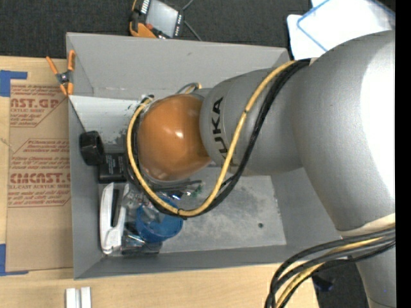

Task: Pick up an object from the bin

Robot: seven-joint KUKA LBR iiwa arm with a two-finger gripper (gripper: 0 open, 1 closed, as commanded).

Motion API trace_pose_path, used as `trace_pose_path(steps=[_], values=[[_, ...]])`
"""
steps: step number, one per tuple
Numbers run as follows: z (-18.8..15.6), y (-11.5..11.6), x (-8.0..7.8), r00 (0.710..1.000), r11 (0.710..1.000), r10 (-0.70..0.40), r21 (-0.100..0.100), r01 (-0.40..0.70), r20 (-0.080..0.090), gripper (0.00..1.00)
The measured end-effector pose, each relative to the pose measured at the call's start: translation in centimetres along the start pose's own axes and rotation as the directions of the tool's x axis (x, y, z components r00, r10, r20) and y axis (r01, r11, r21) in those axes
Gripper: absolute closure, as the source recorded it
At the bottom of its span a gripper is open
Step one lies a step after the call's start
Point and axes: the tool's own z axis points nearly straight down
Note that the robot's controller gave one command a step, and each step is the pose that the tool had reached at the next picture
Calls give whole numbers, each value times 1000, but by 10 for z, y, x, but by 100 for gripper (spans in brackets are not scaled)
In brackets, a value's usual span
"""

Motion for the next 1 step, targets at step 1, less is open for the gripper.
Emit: trace_pose_path(steps=[1], values=[[-91,6,-12,1000,1000,-3,6,3,11,100]])
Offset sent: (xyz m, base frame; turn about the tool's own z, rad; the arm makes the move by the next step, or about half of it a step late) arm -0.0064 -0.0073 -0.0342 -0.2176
